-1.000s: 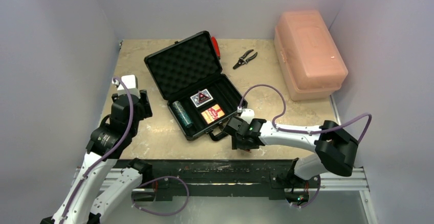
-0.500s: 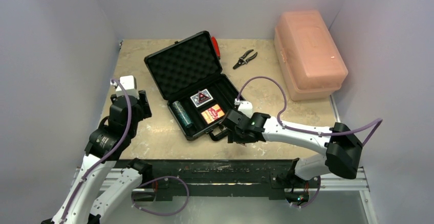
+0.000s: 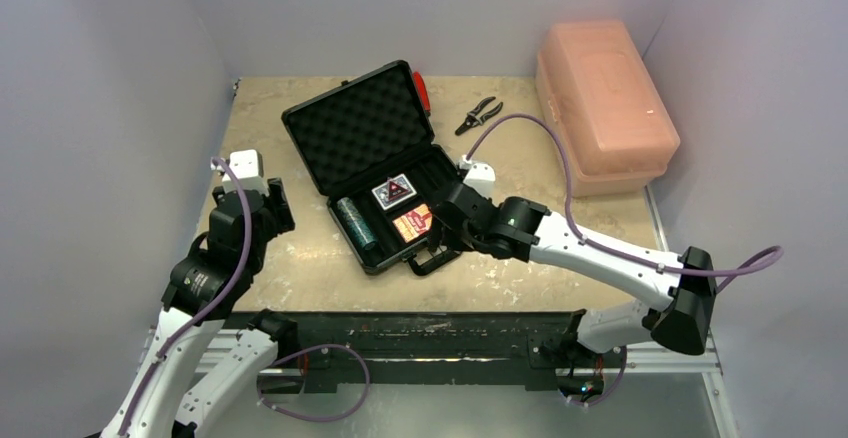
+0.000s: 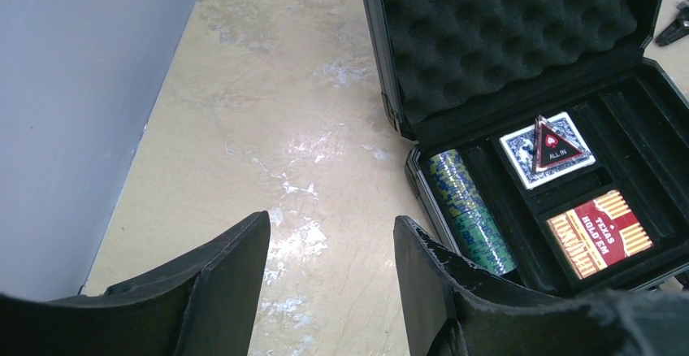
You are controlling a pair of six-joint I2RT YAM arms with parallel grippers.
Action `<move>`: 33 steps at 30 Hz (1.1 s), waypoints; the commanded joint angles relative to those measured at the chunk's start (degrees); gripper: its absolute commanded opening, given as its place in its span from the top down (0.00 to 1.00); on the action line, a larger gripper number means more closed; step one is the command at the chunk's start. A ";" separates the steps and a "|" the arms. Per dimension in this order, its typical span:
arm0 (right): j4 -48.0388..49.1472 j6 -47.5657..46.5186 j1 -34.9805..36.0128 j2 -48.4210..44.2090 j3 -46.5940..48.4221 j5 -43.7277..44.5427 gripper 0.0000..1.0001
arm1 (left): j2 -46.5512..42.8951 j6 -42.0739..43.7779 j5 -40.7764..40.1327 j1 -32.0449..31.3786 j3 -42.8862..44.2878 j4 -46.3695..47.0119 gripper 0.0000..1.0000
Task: Pack up texas hold em set
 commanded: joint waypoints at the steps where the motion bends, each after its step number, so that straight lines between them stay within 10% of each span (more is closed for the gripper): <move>1: -1.79 6.14 -0.15 3.13 7.74 5.57 1.00 | -0.09 0.69 0.86 0.51 0.07 0.91 0.43; 14: -25.15 31.83 -1.19 29.96 39.22 5.52 1.00 | -1.23 0.51 1.10 0.51 0.07 0.69 0.43; 33: -20.03 41.48 -11.92 42.87 38.06 -14.57 1.00 | -1.08 0.33 2.29 0.51 0.25 0.68 0.43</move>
